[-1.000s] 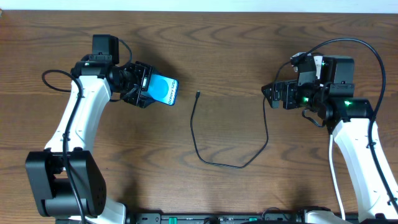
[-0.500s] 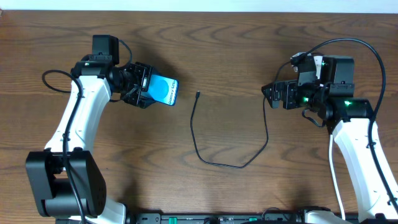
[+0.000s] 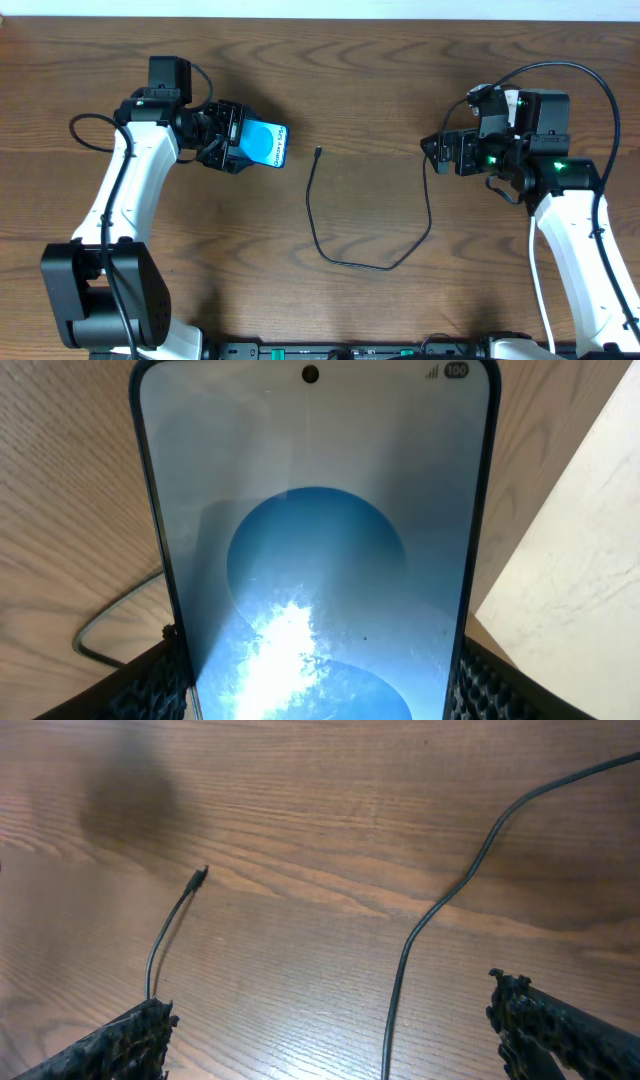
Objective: Plug charger to phone and switch on socket
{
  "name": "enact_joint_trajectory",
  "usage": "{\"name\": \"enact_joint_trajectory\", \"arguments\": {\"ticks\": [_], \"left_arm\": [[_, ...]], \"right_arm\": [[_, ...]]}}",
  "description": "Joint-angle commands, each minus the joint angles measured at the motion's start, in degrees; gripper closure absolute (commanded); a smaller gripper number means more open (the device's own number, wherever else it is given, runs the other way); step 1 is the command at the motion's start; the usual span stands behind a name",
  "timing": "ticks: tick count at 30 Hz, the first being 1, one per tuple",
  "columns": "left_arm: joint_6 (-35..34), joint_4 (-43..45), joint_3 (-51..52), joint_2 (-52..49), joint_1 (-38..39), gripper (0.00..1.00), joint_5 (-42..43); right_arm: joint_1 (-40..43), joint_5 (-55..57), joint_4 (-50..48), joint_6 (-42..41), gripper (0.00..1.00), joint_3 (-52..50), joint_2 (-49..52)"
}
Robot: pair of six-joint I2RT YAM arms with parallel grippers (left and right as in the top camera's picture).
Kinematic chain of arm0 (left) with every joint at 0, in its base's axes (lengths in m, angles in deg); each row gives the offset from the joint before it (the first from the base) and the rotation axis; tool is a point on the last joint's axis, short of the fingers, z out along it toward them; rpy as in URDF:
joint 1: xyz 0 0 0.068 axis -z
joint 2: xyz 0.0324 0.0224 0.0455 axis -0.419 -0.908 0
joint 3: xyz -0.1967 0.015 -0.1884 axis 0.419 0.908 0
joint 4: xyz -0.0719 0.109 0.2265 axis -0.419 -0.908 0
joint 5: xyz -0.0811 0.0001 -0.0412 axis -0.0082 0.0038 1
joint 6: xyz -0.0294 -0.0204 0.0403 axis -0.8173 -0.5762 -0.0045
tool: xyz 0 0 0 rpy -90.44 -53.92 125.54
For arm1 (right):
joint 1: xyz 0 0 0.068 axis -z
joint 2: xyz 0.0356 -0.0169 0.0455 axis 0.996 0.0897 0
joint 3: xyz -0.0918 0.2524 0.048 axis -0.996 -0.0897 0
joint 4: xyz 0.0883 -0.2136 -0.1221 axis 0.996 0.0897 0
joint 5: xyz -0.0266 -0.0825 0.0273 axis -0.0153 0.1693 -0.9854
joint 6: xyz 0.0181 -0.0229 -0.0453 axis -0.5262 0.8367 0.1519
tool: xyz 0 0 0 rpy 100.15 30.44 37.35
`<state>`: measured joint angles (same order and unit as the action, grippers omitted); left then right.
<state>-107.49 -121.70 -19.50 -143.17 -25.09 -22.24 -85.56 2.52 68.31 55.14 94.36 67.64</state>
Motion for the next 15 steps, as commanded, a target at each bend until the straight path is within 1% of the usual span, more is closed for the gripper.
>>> {"name": "enact_joint_trajectory", "arguments": {"ticks": [1, 4, 10, 15], "left_arm": [[-0.92, -0.20, -1.18, 0.63, -0.26, 0.51, 2.43], [-1.01, -0.17, -1.18, 0.63, -0.26, 0.51, 2.43], [-4.44, -0.15, -1.18, 0.63, -0.26, 0.52, 3.89], [-5.46, -0.15, -1.18, 0.63, -0.26, 0.53, 3.89]], "right_arm": [[-0.46, 0.09, 0.22, -0.76, 0.01, 1.20, 0.20], [-0.46, 0.07, 0.22, -0.76, 0.01, 1.20, 0.20], [-0.46, 0.07, 0.22, -0.76, 0.01, 1.20, 0.20], [-0.46, 0.07, 0.22, -0.76, 0.01, 1.20, 0.20]]}}
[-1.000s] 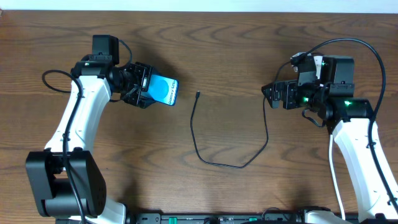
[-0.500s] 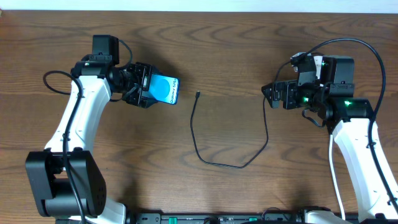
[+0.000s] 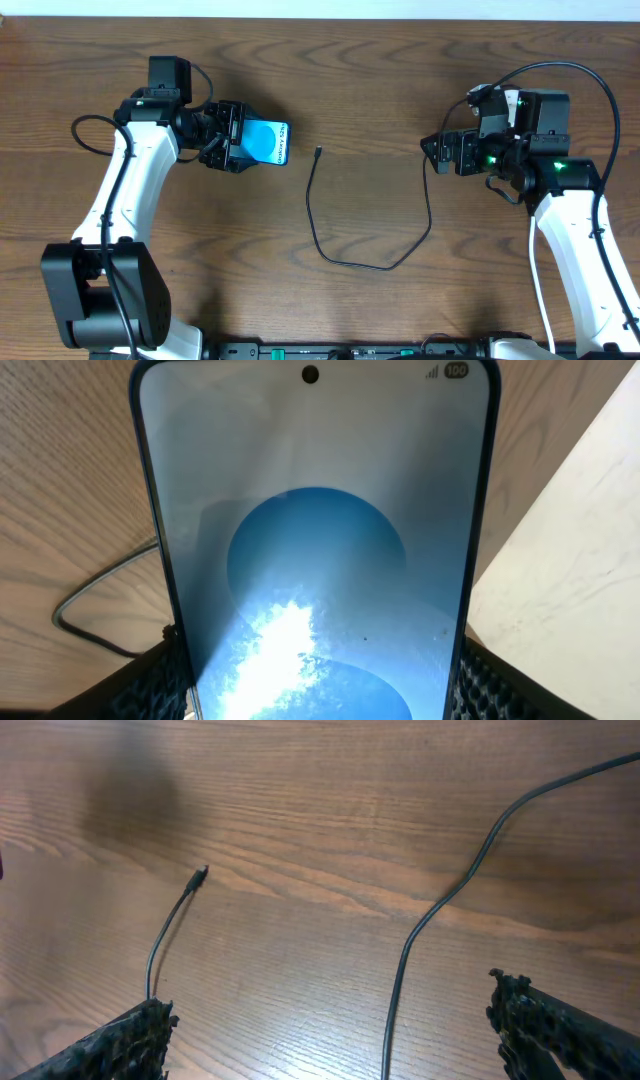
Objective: Plug charger to phone and switch on socket
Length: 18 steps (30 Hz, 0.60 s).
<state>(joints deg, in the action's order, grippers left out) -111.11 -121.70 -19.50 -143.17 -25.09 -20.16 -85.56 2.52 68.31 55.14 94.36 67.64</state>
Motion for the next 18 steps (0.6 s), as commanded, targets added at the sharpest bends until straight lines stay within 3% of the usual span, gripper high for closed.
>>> {"name": "enact_joint_trajectory", "arguments": {"ticks": [1, 18], "left_arm": [[-2.34, -0.17, -1.18, 0.63, -0.26, 0.54, 1.81], [-2.86, -0.15, -1.18, 0.63, -0.26, 0.54, 11.30]], "right_arm": [[-0.46, 0.07, 0.22, -0.76, 0.01, 1.20, 0.20], [-0.46, 0.07, 0.22, -0.76, 0.01, 1.20, 0.20]]}}
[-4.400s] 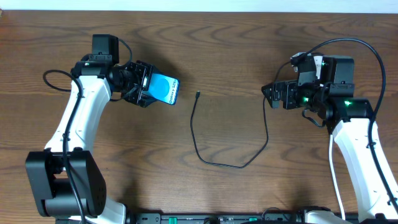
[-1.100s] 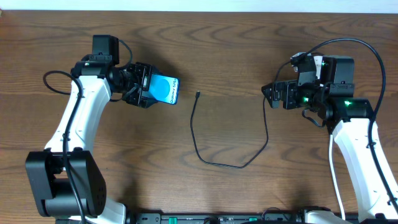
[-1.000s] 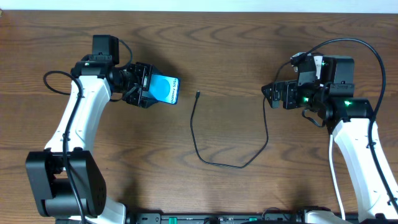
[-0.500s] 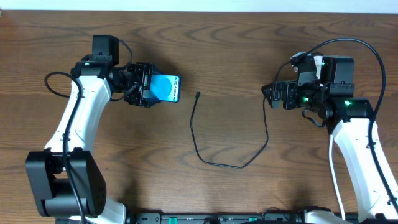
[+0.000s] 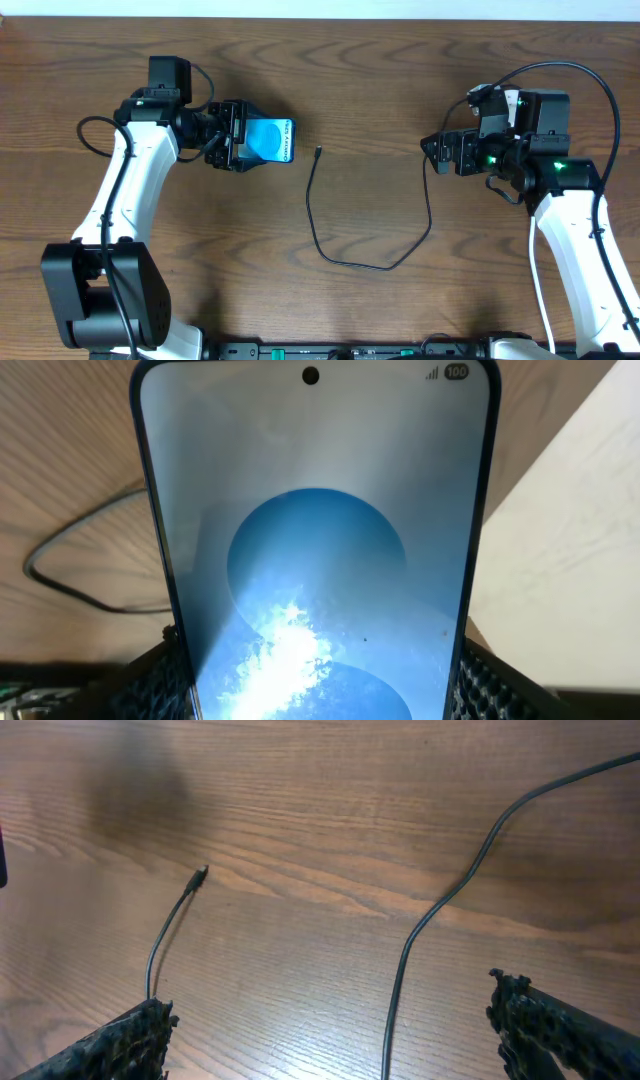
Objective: Plug charger to phone and switch on socket
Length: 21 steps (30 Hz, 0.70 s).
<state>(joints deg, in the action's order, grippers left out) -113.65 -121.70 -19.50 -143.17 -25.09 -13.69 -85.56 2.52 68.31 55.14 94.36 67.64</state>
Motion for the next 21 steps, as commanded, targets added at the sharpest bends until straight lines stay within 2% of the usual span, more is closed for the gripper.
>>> {"name": "enact_joint_trajectory", "arguments": {"ticks": [1, 21], "left_arm": [[-0.33, -0.15, -1.18, 0.63, -0.26, 0.55, 5.73], [-0.28, -0.13, -1.18, 0.63, -0.26, 0.55, 10.29]], "right_arm": [[-0.46, 0.07, 0.22, -0.76, 0.01, 1.20, 0.20], [-0.46, 0.07, 0.22, -0.76, 0.01, 1.20, 0.20]]}}
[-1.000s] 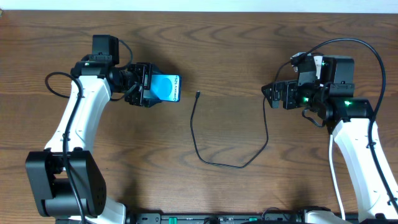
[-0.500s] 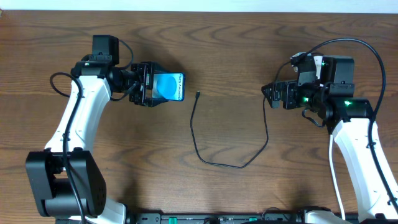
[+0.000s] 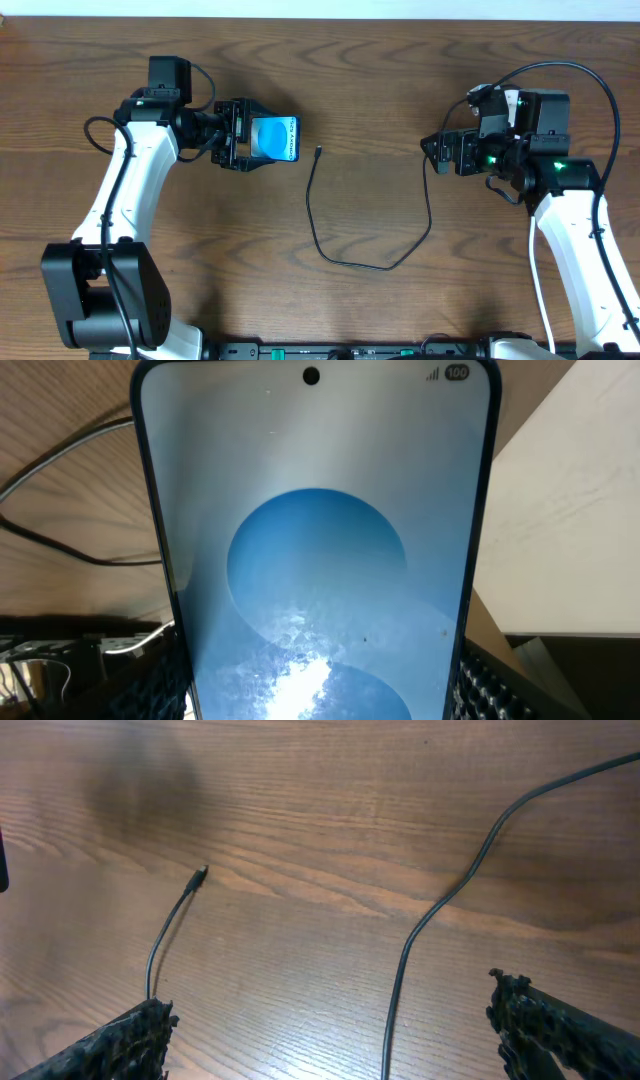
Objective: Plug charger to phone and switch on socket
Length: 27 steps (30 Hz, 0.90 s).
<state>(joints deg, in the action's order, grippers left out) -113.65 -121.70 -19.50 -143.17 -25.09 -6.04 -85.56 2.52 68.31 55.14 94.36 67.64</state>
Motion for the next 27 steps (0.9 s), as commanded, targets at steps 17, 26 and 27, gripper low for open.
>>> {"name": "enact_joint_trajectory", "arguments": {"ticks": [17, 26, 27], "left_arm": [[0.85, -0.15, -1.18, 0.63, -0.26, 0.55, -0.26], [2.60, -0.15, -1.18, 0.63, -0.26, 0.55, -2.58], [2.82, -0.15, -1.18, 0.63, -0.26, 0.55, -2.62]], "right_arm": [[-0.46, 0.07, 0.22, -0.76, 0.01, 1.20, 0.20], [-0.46, 0.07, 0.22, -0.76, 0.01, 1.20, 0.20], [-0.46, 0.09, 0.22, -0.76, 0.00, 1.20, 0.20]]}}
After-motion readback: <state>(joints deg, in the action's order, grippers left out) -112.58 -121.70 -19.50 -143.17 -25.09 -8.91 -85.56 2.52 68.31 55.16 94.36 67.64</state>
